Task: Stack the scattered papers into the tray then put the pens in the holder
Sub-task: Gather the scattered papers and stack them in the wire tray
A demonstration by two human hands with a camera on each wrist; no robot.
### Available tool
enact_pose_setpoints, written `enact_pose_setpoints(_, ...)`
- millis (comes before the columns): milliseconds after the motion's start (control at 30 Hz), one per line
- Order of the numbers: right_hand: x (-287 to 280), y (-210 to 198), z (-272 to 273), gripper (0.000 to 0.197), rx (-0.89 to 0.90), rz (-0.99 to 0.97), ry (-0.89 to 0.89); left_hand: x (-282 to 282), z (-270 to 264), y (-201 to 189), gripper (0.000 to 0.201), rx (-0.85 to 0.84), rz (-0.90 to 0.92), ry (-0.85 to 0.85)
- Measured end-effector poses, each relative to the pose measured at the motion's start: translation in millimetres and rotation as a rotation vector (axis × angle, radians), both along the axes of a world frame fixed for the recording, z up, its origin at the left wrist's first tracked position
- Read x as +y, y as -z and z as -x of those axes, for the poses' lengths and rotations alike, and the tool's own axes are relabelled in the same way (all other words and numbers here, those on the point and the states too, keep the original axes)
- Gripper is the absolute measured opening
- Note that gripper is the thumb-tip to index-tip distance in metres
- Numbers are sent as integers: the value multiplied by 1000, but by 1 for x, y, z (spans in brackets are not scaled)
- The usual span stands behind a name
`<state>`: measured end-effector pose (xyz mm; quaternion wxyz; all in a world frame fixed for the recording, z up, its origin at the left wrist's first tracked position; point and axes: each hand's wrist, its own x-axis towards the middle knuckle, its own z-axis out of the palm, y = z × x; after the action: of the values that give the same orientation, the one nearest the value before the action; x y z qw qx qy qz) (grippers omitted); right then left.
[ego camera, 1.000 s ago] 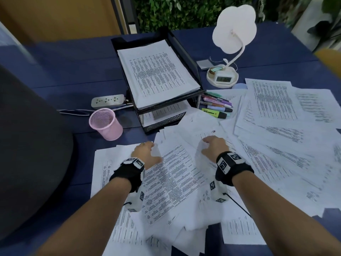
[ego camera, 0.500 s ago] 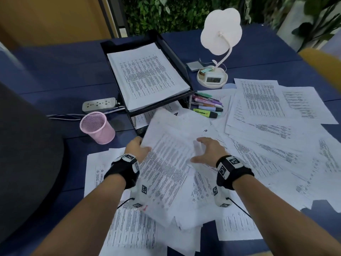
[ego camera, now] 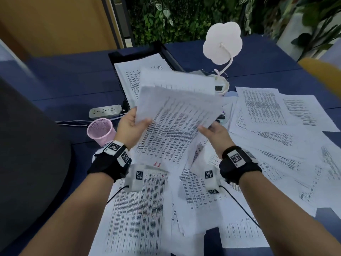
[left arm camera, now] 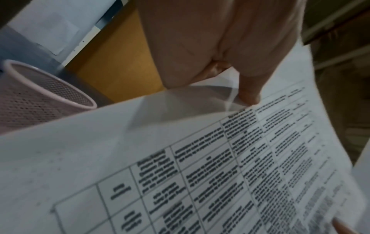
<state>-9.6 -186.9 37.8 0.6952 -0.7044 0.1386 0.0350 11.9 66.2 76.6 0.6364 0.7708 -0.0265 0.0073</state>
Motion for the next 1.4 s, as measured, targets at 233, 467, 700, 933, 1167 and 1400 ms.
enact_pose_setpoints(233, 8, -44, -14, 23, -308, -81, 174, -14, -2, -22, 53, -119, 127, -58)
enact_pose_setpoints(467, 1, -35, -10, 33, -178, 43, 141, -18, -7, 7, 37, 63, 1, -148)
enact_pose_setpoints(700, 7, -32, -5, 30, -189, 66, 148, -27, -5, 18, 13, 49, -1, -235)
enact_pose_setpoints(933, 16, -46, -4, 28, -346, 36, 232, -41, -3, -13, 23, -168, 144, -225)
enact_pose_setpoints(1167, 8, -18, 3, 31, -139, 19, 245, -26, -6, 24, 36, 66, 186, -208)
enact_pose_setpoints(1400, 13, -11, 1, 42, -40, 23, 174, -35, -12, 22, 44, 242, 234, -117)
